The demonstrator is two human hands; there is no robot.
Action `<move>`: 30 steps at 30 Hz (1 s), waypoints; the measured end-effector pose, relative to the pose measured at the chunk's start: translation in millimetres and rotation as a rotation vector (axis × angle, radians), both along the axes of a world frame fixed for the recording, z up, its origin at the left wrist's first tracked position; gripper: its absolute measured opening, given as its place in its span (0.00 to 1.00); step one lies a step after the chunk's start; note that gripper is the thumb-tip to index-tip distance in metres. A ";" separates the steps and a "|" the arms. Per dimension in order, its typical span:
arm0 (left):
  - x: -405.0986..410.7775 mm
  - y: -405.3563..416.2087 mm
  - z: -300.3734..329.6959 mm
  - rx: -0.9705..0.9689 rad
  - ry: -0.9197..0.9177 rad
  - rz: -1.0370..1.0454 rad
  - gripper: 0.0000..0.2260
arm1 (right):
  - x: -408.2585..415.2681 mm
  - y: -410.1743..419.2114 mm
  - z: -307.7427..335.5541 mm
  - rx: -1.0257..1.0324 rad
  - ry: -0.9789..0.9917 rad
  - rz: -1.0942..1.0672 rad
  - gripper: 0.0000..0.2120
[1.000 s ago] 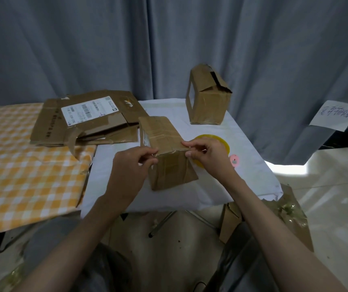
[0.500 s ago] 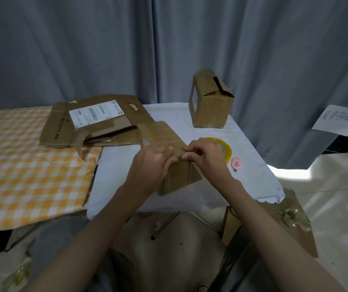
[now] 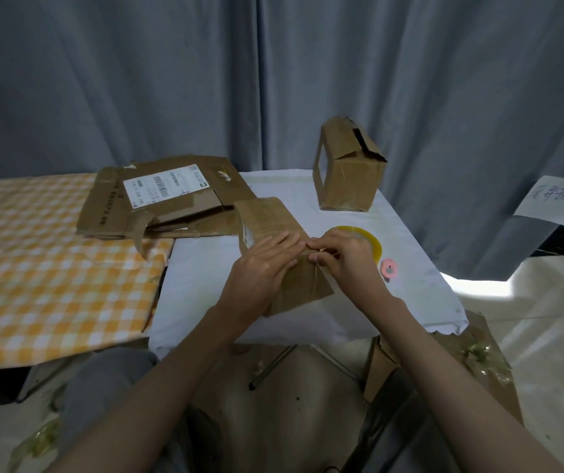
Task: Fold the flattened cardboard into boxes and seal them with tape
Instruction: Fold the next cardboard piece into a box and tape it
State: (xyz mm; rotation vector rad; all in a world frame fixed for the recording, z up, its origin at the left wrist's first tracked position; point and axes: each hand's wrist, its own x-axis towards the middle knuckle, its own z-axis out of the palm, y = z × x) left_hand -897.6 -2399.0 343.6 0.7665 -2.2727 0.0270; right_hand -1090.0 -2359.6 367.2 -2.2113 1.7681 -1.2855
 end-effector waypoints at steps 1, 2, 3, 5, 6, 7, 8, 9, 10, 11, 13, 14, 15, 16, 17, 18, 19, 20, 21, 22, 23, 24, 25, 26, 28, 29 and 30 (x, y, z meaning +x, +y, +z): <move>2.7 -2.7 5.4 0.053 -0.006 -0.031 0.16 | -1.1 -1.7 1.8 0.005 0.001 0.008 0.10; 6.0 -3.8 15.0 0.122 -0.005 -0.066 0.15 | -1.9 -3.6 3.4 0.020 -0.004 0.013 0.10; 9.2 -6.7 25.2 0.207 0.013 -0.095 0.14 | -2.4 -5.4 4.7 0.038 -0.013 0.013 0.10; 10.4 -20.5 42.6 0.342 0.036 -0.092 0.15 | -3.9 -8.1 6.4 0.074 -0.036 0.014 0.10; 8.5 -32.6 48.7 0.361 -0.002 -0.034 0.18 | -5.1 -8.8 6.6 0.082 -0.047 0.022 0.10; 5.9 -46.5 53.0 0.381 -0.078 0.046 0.22 | -6.4 -8.9 6.5 0.083 -0.055 0.034 0.10; 3.8 -60.4 56.4 0.428 -0.178 0.128 0.27 | -7.6 -8.4 6.1 0.079 -0.060 0.045 0.10; 1.9 -73.3 58.3 0.489 -0.270 0.195 0.32 | -8.7 -7.8 5.1 0.071 -0.060 0.053 0.10; 0.7 -85.5 58.6 0.543 -0.345 0.240 0.36 | -9.5 -7.5 3.7 0.060 -0.056 0.059 0.10; -0.7 -95.0 57.5 0.582 -0.404 0.264 0.39 | -10.3 -7.2 2.1 0.050 -0.049 0.062 0.10; -4.0 -105.0 55.1 0.613 -0.480 0.280 0.42 | -11.0 -8.0 -0.8 0.038 -0.035 0.058 0.10; -5.8 -106.5 53.7 0.607 -0.497 0.285 0.42 | -11.5 -9.0 -2.2 0.031 -0.036 0.055 0.10; -7.4 -106.8 52.5 0.598 -0.510 0.294 0.40 | -12.4 -10.0 -4.0 0.022 -0.046 0.053 0.10; -8.7 -106.7 51.6 0.591 -0.524 0.300 0.39 | -12.9 -10.6 -5.6 0.013 -0.057 0.052 0.10; -9.6 -106.4 51.5 0.588 -0.544 0.302 0.38 | -13.4 -10.8 -6.8 0.005 -0.066 0.052 0.10; -10.0 -106.3 53.2 0.584 -0.572 0.304 0.38 | -13.6 -10.9 -7.9 0.002 -0.071 0.050 0.09; -10.4 -105.8 56.5 0.571 -0.600 0.305 0.37 | -13.9 -11.0 -8.5 0.000 -0.072 0.048 0.09; -11.2 -104.9 60.0 0.531 -0.625 0.316 0.37 | -14.1 -11.3 -9.0 -0.004 -0.071 0.047 0.09; -12.3 -100.6 63.4 0.449 -0.640 0.343 0.36 | -14.5 -11.4 -9.3 -0.007 -0.071 0.049 0.09; -13.5 -93.2 65.2 0.346 -0.625 0.363 0.34 | -14.9 -11.4 -9.3 -0.011 -0.073 0.052 0.09; -15.4 -81.8 66.3 0.271 -0.575 0.343 0.34 | -15.4 -11.2 -10.0 -0.017 -0.074 0.051 0.09; -17.6 -68.1 65.8 0.256 -0.517 0.276 0.36 | -16.0 -10.6 -11.2 -0.029 -0.072 0.040 0.08; -19.4 -54.9 63.2 0.300 -0.482 0.191 0.40 | -16.6 -10.2 -12.7 -0.047 -0.065 0.024 0.07; -19.6 -42.6 58.2 0.357 -0.484 0.124 0.43 | -17.1 -9.9 -14.4 -0.066 -0.062 0.011 0.06; -15.9 -28.6 43.3 0.380 -0.536 0.104 0.42 | -14.9 -9.1 -17.6 -0.088 -0.083 0.014 0.07; -13.5 -28.3 37.5 0.361 -0.541 0.117 0.40 | -12.4 -8.7 -17.6 -0.097 -0.095 0.019 0.07; -11.9 -30.0 34.4 0.347 -0.543 0.123 0.38 | -9.2 -8.3 -16.6 -0.103 -0.100 0.019 0.07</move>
